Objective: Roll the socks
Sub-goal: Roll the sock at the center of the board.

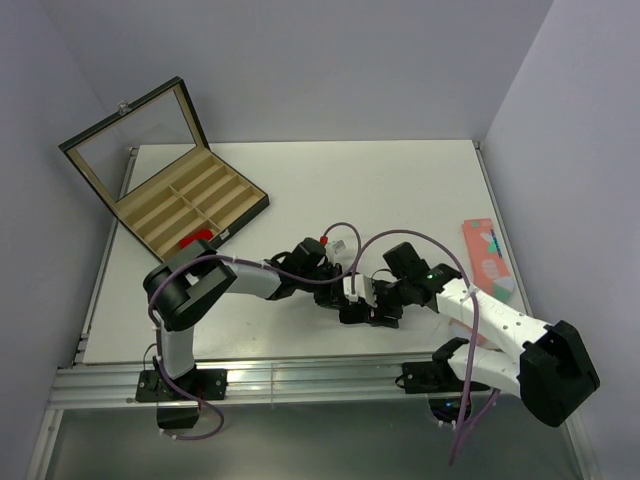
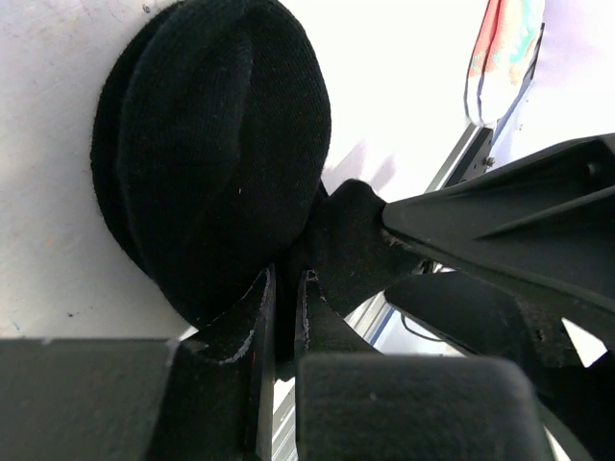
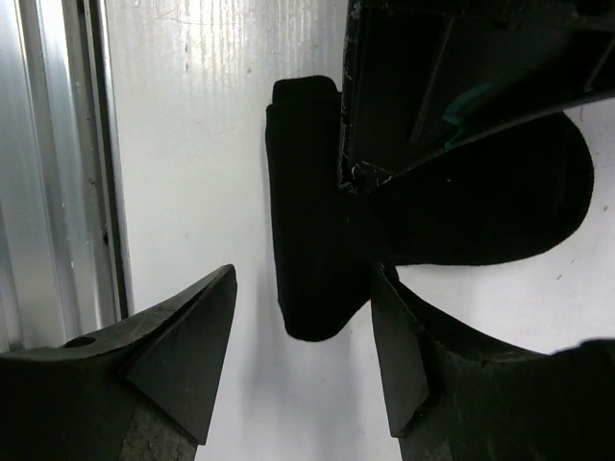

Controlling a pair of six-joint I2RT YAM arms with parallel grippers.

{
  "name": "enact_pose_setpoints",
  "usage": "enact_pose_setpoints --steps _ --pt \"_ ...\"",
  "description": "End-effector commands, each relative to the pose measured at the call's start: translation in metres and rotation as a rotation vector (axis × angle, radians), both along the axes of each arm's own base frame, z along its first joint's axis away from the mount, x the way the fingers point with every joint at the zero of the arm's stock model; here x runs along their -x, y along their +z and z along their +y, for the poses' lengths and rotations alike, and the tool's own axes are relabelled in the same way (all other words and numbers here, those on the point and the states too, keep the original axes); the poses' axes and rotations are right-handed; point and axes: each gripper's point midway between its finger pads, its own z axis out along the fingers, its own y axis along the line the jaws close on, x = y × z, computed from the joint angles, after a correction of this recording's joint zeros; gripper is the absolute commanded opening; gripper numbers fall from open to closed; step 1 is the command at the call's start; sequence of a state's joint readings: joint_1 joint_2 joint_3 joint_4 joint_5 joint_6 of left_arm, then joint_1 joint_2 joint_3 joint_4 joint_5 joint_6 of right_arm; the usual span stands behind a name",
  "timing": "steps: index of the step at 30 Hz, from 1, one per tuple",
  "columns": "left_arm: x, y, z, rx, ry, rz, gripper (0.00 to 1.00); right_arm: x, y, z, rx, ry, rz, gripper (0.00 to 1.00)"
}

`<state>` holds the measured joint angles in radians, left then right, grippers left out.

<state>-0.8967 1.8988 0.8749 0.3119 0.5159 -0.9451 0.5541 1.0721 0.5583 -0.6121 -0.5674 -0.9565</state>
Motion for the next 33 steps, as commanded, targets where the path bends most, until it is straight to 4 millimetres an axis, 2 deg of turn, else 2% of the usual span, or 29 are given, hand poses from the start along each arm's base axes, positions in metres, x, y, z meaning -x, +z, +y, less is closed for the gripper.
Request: enact_pose_setpoints --steps 1,12,17,20,22,27,33 --pt "0.014 -0.063 0.042 -0.231 0.015 0.069 0.00 -0.012 0.001 0.009 -0.015 -0.011 -0.057 0.65" --pt "0.014 -0.063 0.038 -0.202 0.019 0.087 0.00 -0.011 -0.009 0.018 0.000 -0.002 -0.003 0.62" --pt "0.016 -0.062 0.037 -0.167 0.053 0.111 0.01 -0.012 -0.020 0.019 0.040 -0.015 0.073 0.51" --pt "0.013 -0.060 0.037 -0.146 0.090 0.105 0.00 -0.012 -0.018 0.022 0.037 -0.016 0.130 0.40" --pt "0.010 -0.059 0.039 -0.140 0.117 0.094 0.00 -0.009 -0.017 0.021 0.048 -0.005 0.172 0.37" --pt "0.000 -0.045 0.037 -0.094 0.182 0.035 0.02 -0.012 -0.012 0.017 0.061 -0.023 0.277 0.34" --pt "-0.015 -0.031 0.033 -0.075 0.229 -0.050 0.07 -0.014 -0.023 0.007 0.137 -0.072 0.392 0.33"
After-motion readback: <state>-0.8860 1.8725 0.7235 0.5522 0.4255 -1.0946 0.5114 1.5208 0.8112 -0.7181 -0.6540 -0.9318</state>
